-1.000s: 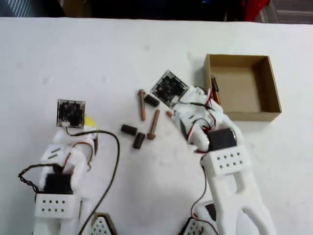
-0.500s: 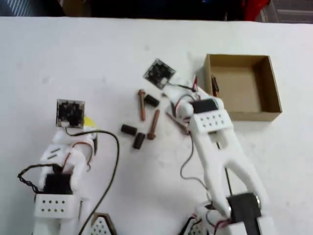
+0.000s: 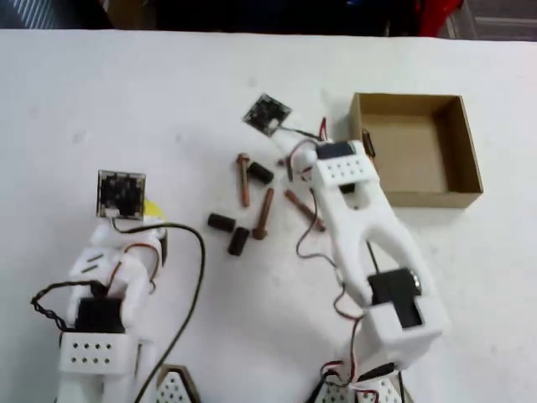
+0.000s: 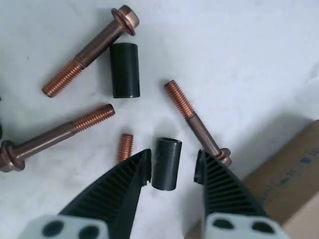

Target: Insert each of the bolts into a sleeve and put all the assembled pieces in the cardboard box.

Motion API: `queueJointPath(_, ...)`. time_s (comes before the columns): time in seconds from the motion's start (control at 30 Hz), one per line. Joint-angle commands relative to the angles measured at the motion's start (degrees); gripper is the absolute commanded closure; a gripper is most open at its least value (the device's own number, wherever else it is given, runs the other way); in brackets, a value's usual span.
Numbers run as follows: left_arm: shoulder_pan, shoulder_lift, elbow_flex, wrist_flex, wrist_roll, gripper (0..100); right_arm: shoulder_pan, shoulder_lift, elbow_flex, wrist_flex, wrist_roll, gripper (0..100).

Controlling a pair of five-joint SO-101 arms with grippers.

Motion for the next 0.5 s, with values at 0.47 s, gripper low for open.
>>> queueJointPath(0.47,-0.2,-0.7,-0.4,-1.4,-0.9,98,3.7,18.9,-25.8,17.9,0.4,87.3)
